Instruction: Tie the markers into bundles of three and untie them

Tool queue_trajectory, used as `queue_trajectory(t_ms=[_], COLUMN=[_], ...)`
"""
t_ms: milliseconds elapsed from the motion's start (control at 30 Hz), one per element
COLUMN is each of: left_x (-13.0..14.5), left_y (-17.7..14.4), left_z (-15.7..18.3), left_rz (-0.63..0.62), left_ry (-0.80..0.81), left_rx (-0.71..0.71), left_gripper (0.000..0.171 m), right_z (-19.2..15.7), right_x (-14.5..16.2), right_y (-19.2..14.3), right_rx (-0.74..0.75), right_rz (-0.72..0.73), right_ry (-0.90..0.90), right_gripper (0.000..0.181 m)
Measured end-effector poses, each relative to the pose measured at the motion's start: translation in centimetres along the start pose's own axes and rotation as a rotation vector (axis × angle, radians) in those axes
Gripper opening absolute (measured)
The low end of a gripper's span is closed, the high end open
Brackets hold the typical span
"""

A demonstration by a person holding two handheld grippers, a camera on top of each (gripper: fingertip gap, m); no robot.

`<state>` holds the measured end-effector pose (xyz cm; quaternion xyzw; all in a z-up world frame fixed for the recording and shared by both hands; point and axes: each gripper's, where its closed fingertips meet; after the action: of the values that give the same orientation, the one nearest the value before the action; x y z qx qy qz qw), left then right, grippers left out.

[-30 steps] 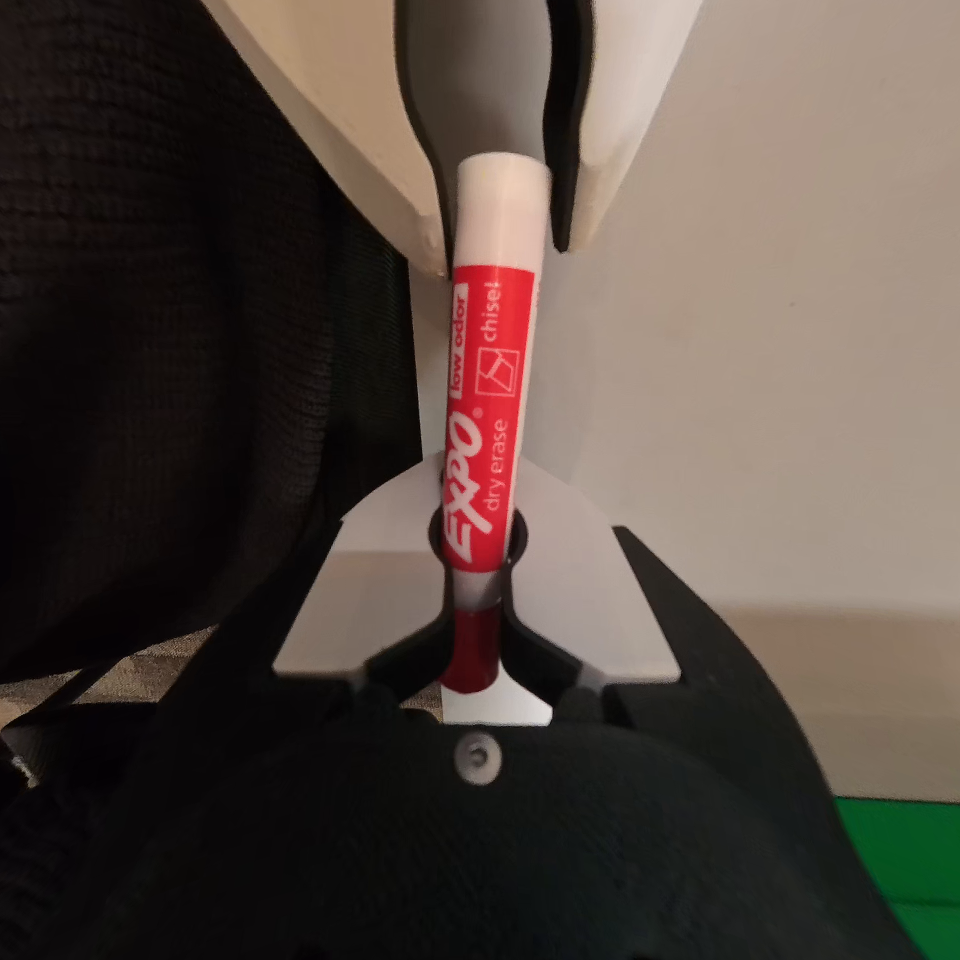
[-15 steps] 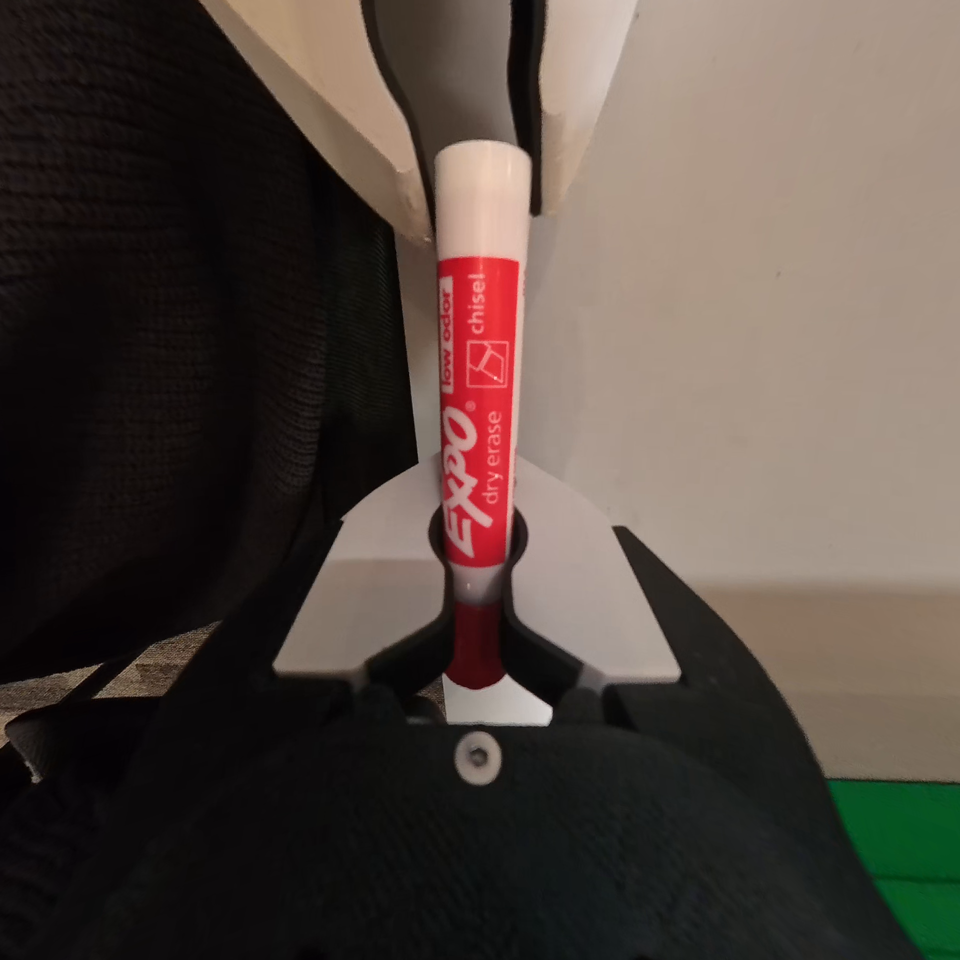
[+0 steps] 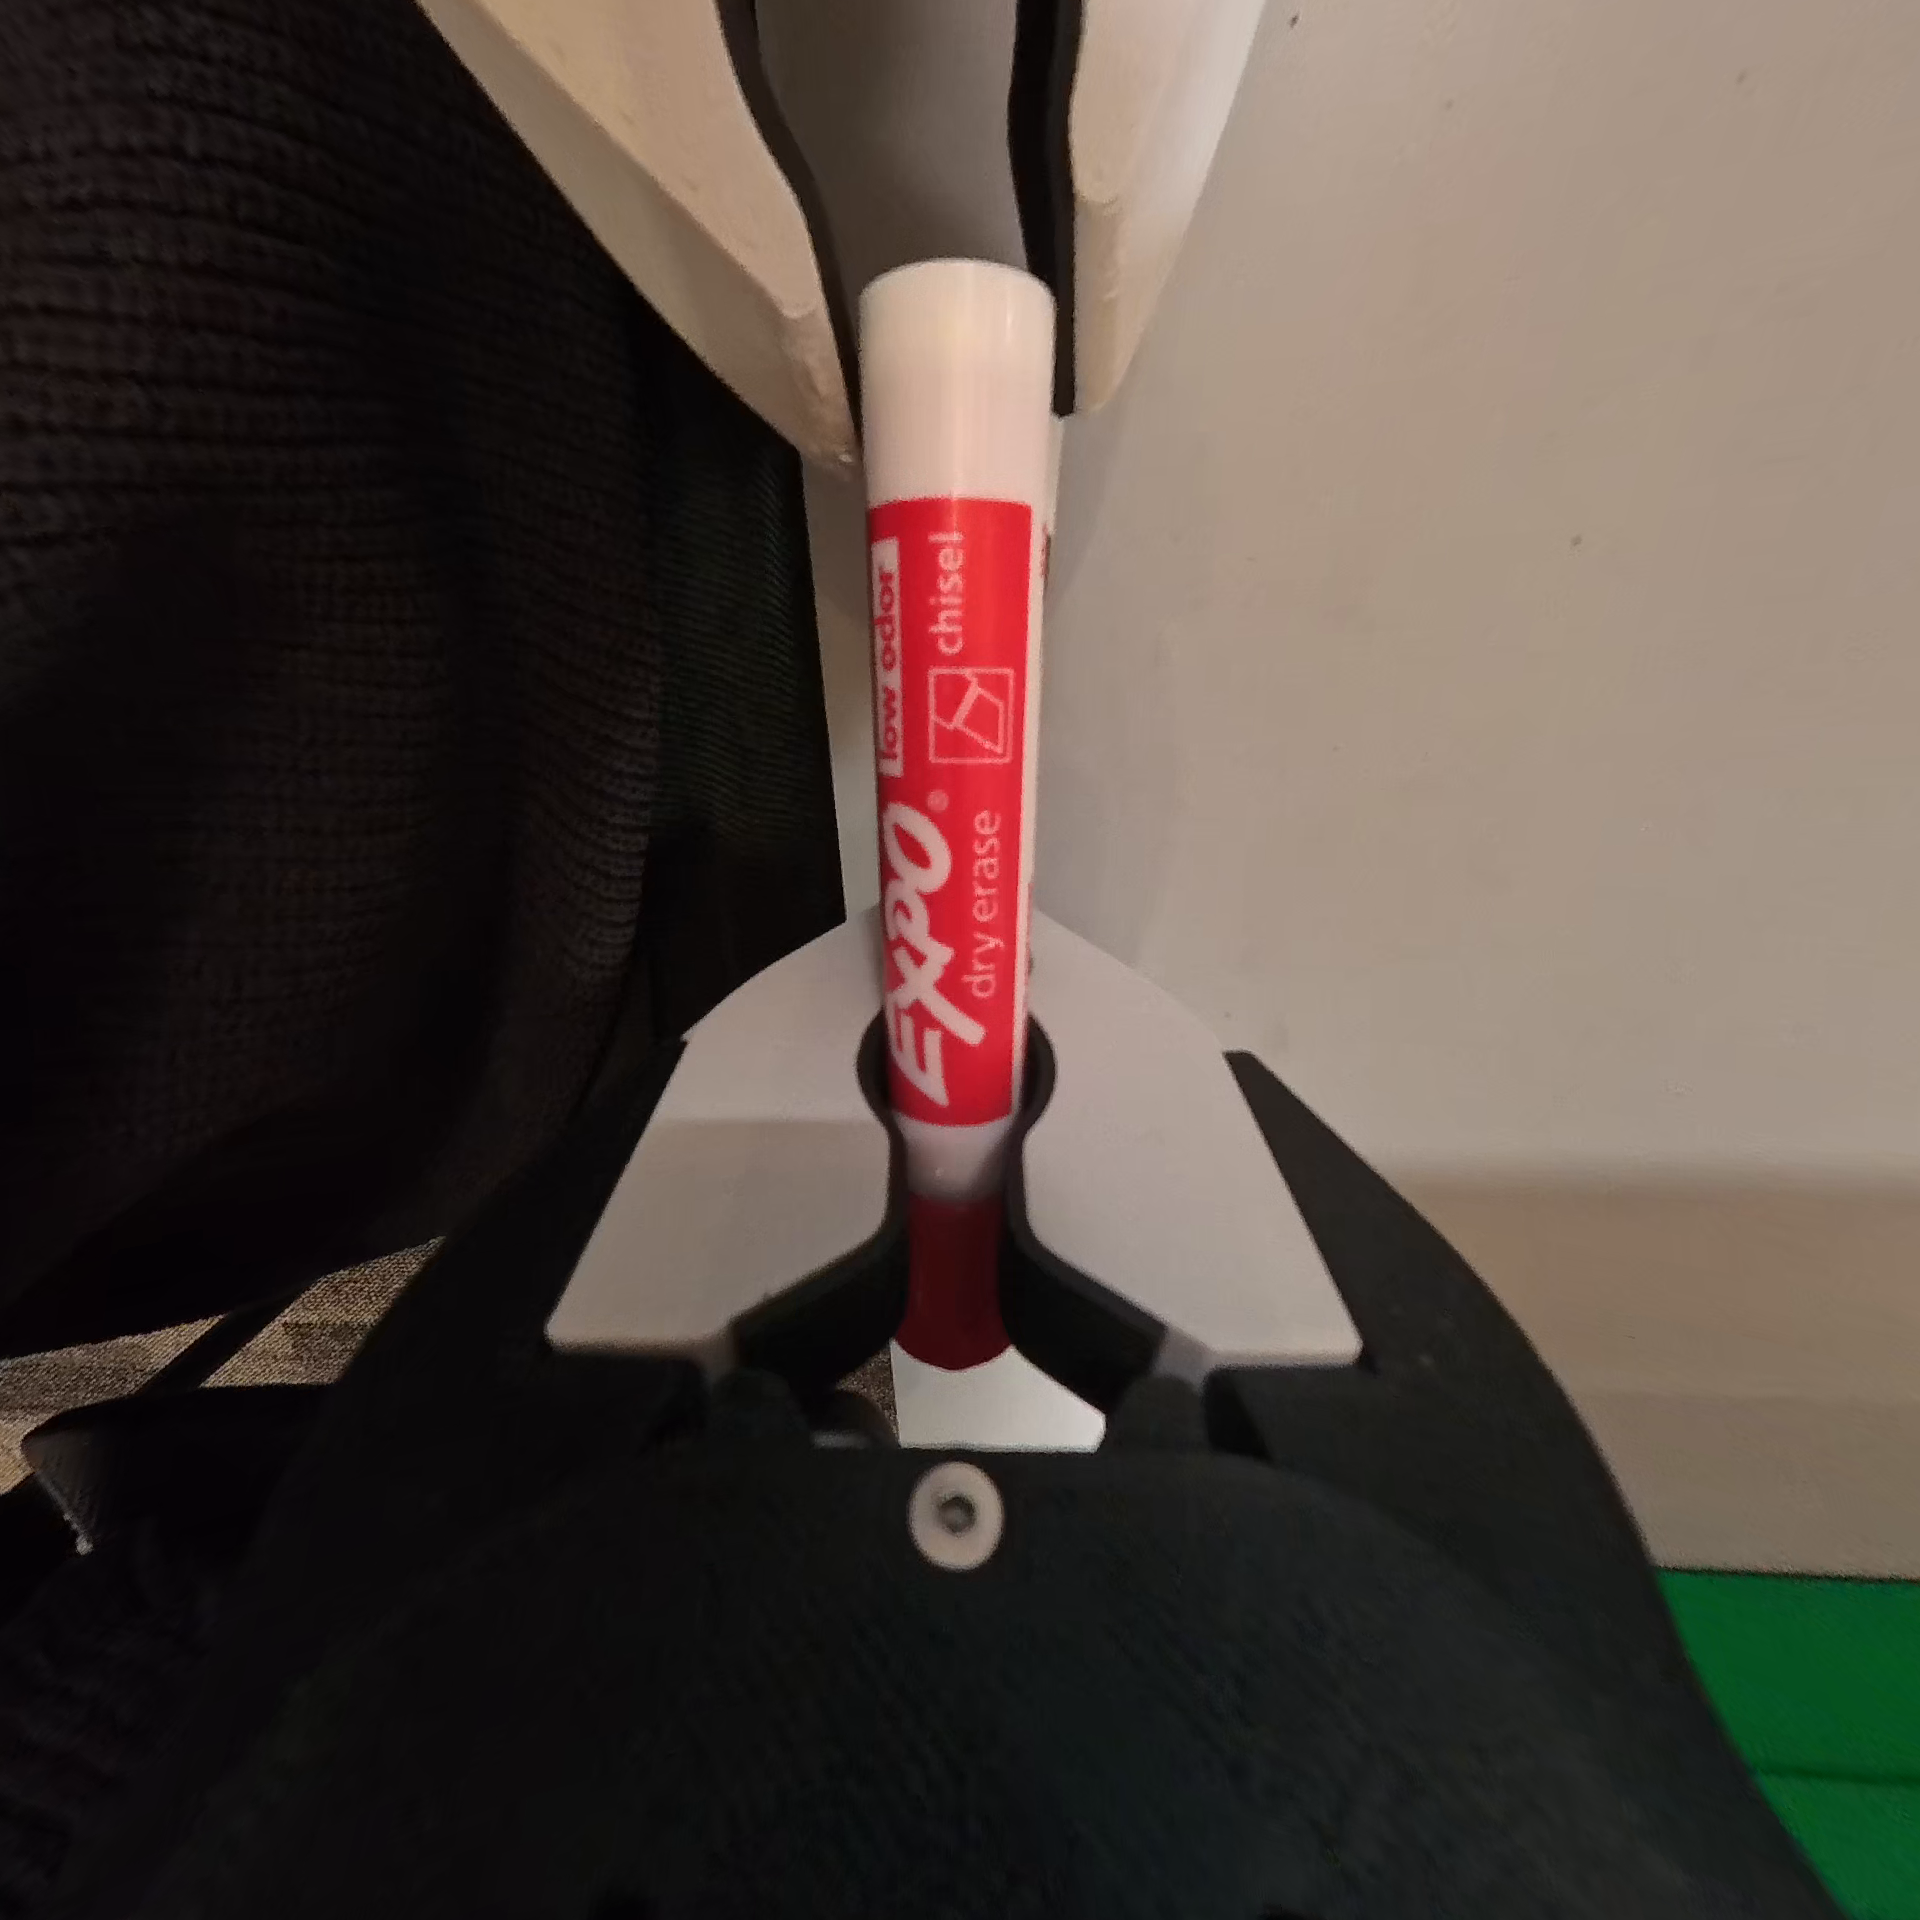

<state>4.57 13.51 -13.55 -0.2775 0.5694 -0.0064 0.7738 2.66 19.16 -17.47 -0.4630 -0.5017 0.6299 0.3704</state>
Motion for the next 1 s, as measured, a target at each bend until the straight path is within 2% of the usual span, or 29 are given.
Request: queue_trajectory(t_ms=[367, 1000], left_x=[0.45, 0.84], left_y=[0.22, 0.37], left_z=[-0.13, -0.54], left_rz=[-0.010, -0.024], left_ry=[-0.024, -0.048], left_rx=[0.014, 0.013], left_gripper=[0.032, 0.035], right_z=[0.13, 0.13], right_x=[0.22, 0.29], right_y=[0.17, -0.02], right_rx=[-0.006, -0.002], right_rz=[-0.004, -0.003], right_ry=[0.007, 0.009], right_gripper=[0.014, 0.015])
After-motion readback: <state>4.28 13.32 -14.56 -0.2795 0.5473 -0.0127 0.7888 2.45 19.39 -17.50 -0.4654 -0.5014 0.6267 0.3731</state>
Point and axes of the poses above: each gripper's, where its closed fingertips meet, y out along the fingers, x out of its underside, z = x × y across the jaws, and after that the axes turned 9 degrees about x, right-handed
